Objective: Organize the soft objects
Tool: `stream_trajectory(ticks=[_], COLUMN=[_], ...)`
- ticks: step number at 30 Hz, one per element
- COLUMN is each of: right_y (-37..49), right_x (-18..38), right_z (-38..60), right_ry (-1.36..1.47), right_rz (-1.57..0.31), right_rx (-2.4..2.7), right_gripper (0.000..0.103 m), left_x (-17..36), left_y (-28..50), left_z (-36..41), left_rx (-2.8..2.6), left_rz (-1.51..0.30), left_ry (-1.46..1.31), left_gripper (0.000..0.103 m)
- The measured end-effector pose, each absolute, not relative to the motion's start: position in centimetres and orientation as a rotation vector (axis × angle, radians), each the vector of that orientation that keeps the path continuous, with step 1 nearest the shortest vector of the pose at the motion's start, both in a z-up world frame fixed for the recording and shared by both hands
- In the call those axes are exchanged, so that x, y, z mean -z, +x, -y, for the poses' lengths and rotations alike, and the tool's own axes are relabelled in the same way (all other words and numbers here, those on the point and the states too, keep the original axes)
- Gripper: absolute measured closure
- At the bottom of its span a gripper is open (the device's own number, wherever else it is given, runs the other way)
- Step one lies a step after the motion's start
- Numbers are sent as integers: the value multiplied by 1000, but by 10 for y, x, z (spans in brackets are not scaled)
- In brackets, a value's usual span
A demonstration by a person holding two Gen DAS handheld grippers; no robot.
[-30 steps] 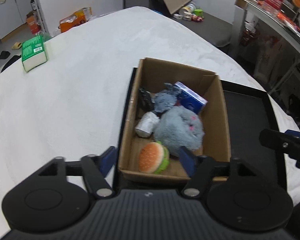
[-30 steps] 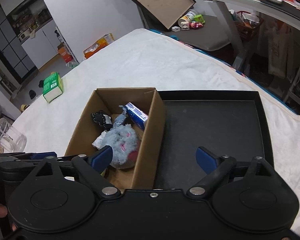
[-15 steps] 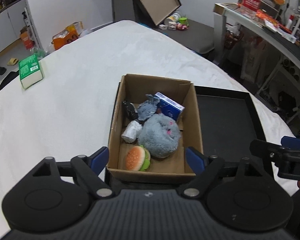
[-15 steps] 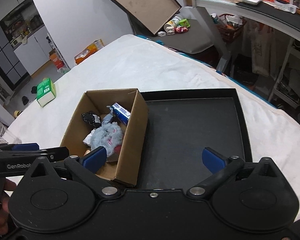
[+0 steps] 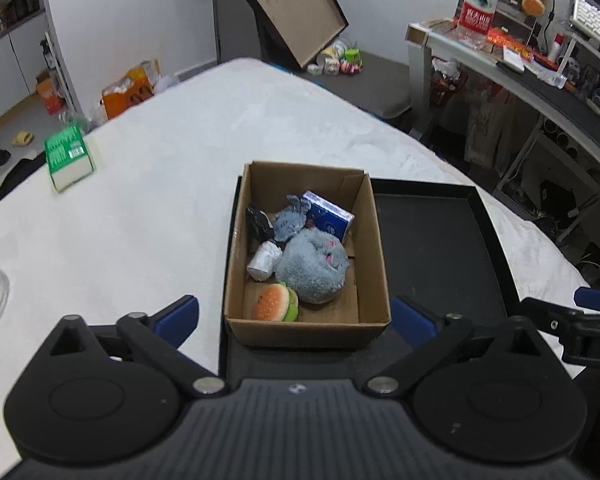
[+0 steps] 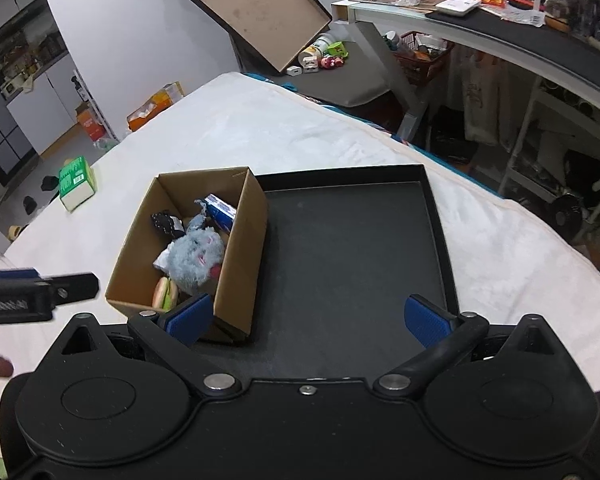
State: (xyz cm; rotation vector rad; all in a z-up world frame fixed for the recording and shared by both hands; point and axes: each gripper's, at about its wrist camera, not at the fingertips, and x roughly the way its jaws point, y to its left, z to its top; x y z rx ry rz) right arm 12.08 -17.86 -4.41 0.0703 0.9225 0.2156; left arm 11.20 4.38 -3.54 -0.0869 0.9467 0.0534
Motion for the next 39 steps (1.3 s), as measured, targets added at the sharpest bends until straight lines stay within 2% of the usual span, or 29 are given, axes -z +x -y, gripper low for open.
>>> stream_trajectory(ticks=[15,28,39], right_y=[72,43,16], right_x=[7,-18,-38], right_z=[185,201,213], right_ry=[39,59,68], right_rz=[-804,-778,-731], right_rx=[-193,-160,-193], right_gripper=[0,0,0], left_x=[-7,-45,-59], left_y=[55,15,-12], left_z=[-33,-17,-8], left_rx=[-26,-23,-20], left_rz=[-871,-802,-758], left_ry=[-23,10,2], left_gripper=[0,0,0])
